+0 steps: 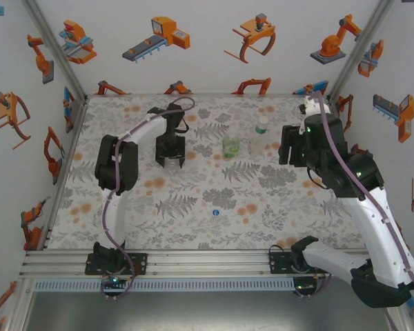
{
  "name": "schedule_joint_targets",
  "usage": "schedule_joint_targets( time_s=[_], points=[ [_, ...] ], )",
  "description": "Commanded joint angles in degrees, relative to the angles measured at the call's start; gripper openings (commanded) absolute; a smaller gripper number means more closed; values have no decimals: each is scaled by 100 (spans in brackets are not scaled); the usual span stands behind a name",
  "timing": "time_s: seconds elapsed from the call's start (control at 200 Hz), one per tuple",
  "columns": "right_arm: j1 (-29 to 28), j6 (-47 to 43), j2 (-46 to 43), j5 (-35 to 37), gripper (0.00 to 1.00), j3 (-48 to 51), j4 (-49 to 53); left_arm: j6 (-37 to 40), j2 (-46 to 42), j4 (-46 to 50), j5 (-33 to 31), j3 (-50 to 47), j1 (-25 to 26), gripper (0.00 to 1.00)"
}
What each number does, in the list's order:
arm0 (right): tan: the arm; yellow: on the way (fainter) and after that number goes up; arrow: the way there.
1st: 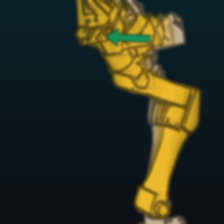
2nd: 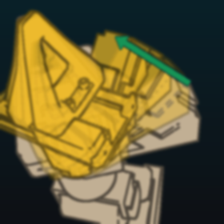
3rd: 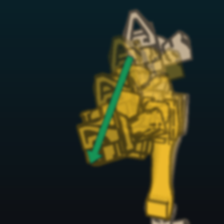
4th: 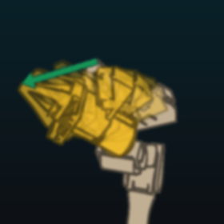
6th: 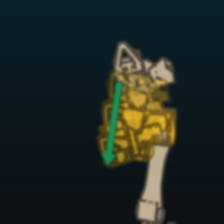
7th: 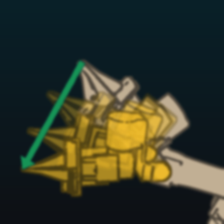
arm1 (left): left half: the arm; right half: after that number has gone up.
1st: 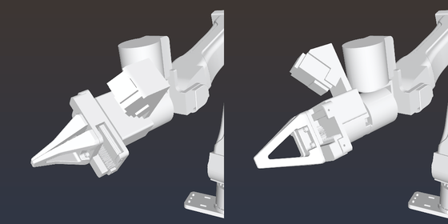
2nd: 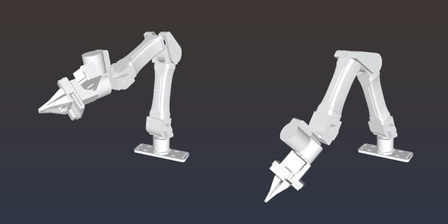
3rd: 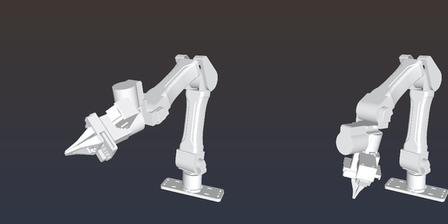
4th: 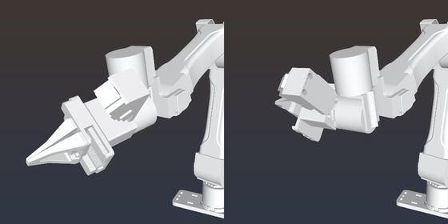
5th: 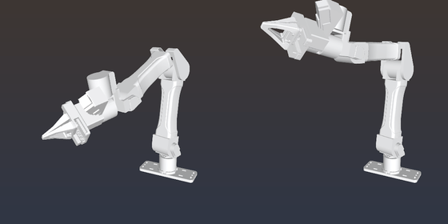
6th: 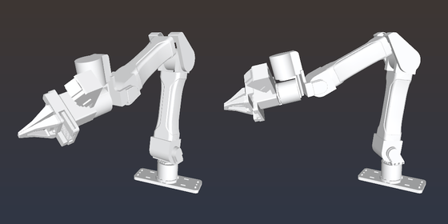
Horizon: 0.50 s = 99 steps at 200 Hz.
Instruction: Screw on the bottle caps
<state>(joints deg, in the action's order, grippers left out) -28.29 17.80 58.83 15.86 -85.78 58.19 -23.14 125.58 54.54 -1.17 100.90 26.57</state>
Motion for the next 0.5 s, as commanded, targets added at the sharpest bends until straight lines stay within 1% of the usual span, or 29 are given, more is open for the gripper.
schedule_joint_targets(
  time_s=[0.0,0.05,0.115,0.165,0.305,0.401,0.491],
  points=[
    [26,21,-151,-205,59,-35,8,278,-941,-613,300,-530,-26,28],
    [26,54,-196,-227,59,8,1,401,-1284,-895,456,-823,-23,25],
    [27,91,-275,-263,59,50,4,529,-1716,-1232,628,-1175,-28,18],
    [26,121,-336,-308,59,83,5,638,-2012,-1478,779,-1420,-26,15],
    [26,166,-552,-649,59,275,-115,1029,-2721,-1881,1214,-1791,-24,4],
    [26,111,-690,-1244,57,447,-255,1350,-3203,-2206,1591,-2062,-16,0],
    [26,235,-811,-1750,53,684,-467,1675,-3653,-2439,1910,-2293,-7,0]
  ],
)
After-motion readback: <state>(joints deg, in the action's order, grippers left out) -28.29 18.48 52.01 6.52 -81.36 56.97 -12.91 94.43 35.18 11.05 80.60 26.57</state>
